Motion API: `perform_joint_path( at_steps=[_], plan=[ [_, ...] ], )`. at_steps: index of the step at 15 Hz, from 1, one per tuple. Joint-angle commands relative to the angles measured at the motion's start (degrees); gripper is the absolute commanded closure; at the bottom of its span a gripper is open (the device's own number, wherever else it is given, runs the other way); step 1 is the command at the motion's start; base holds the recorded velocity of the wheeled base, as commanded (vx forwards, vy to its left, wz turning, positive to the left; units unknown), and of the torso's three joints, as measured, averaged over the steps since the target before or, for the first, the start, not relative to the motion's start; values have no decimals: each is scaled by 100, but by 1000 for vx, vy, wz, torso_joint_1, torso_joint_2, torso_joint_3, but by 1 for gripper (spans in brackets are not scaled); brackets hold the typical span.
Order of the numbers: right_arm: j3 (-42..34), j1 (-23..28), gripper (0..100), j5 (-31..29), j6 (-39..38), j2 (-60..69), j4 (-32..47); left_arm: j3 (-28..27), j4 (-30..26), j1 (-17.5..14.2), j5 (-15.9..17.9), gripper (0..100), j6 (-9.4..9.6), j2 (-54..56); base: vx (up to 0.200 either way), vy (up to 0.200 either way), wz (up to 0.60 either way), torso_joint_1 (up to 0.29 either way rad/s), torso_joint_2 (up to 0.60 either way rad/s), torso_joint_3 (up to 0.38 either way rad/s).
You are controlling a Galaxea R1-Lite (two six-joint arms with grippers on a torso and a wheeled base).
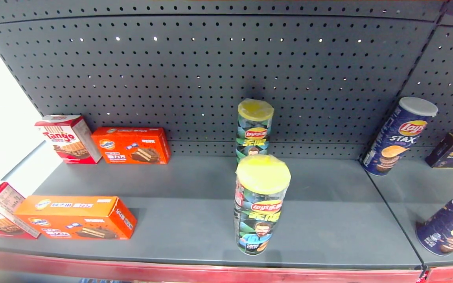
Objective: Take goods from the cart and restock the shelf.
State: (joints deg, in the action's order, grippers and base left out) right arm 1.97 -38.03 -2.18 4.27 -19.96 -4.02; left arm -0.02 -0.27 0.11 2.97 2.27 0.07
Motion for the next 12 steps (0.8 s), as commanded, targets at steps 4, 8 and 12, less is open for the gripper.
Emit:
perform_joint_path(
  at_steps=[4,8,12],
  plan=[
    [13,1887,0,-37,-304,871,640,-6,0,-2,1,0,11,-7,0,0,0,0,0,0],
    [-197,3276,0,-19,-418,1416,332,2,0,-2,1,0,2,-7,0,0,0,0,0,0],
    [-197,4094,0,-151,-471,1451,376,2,0,-2,-7,0,-7,-7,0,0,0,0,0,0]
  ],
)
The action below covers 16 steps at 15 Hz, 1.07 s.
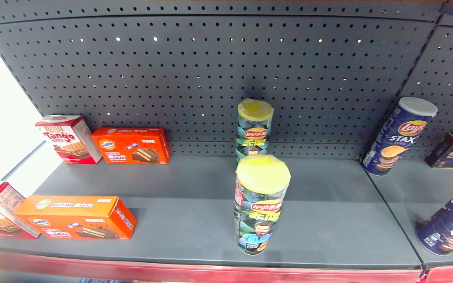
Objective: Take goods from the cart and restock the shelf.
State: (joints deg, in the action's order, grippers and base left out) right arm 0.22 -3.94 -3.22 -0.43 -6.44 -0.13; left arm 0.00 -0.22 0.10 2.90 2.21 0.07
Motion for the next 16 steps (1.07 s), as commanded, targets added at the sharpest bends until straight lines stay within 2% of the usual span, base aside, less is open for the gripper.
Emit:
perform_joint_path(
  at_steps=[1,3,5,9,11,16],
  plan=[
    [-22,701,0,-74,-19,90,-13,0,-4,-1,0,0,-1,-7,0,0,0,0,0,0],
    [-22,200,0,252,43,283,-22,0,-4,-1,0,0,-19,-7,0,0,0,0,0,0],
    [-22,350,0,278,-1,582,-13,0,-4,-1,0,0,-1,-7,0,0,0,0,0,0],
    [-22,341,0,216,8,600,-13,0,-4,-1,0,0,-19,-7,0,0,0,0,0,0],
    [-22,341,0,216,-1,600,-13,0,-4,-1,17,0,34,-7,0,0,0,0,0,0],
    [-22,341,0,216,8,600,-22,0,-4,-1,0,0,-19,-7,0,0,0,0,0,0]
  ],
)
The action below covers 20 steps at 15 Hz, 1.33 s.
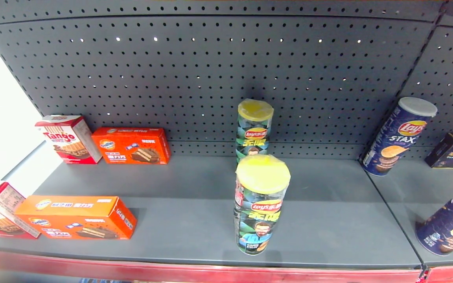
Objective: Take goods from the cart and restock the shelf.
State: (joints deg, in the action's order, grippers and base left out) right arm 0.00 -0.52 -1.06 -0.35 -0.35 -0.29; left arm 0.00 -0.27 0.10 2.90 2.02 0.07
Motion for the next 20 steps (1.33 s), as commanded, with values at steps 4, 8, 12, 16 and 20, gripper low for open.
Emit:
perform_joint_path(
  at_steps=[4,8,12,16,20],
  plan=[
    [0,0,0,1,0,-9,-6,0,0,-1,0,0,0,-7,0,0,0,0,0,0],
    [0,0,0,1,0,-9,-6,0,0,-1,0,0,0,-7,0,0,0,0,0,0],
    [0,0,0,1,0,-9,-6,0,9,-1,-62,0,-9,-7,0,0,0,0,0,0],
    [0,0,0,9,18,-9,3,0,0,-1,-97,0,26,-7,0,0,0,0,0,0],
    [0,8,0,18,35,-9,3,0,0,-1,-70,0,0,-7,0,0,0,0,0,0]
  ],
)
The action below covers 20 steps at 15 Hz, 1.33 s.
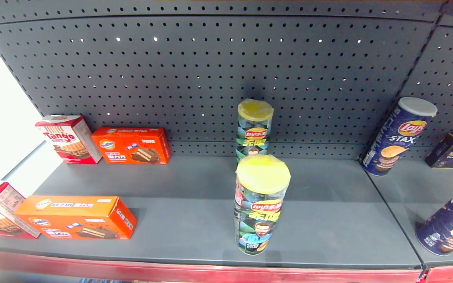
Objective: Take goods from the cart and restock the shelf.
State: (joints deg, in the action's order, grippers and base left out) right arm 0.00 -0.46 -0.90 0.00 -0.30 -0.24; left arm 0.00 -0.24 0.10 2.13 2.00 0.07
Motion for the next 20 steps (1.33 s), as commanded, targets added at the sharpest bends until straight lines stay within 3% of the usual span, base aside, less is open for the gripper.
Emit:
perform_joint_path(
  at_steps=[1,11,20],
  plan=[
    [0,-6,0,2,0,-13,-2,0,7,-1,6,0,2,-7,0,0,0,0,0,0],
    [0,-6,0,37,-9,-13,-2,0,-2,-1,15,0,20,-7,0,0,0,0,0,0],
    [0,-6,0,37,-9,-13,-2,0,7,-1,-2,0,-7,-7,-67,0,0,2,3,0]
  ],
)
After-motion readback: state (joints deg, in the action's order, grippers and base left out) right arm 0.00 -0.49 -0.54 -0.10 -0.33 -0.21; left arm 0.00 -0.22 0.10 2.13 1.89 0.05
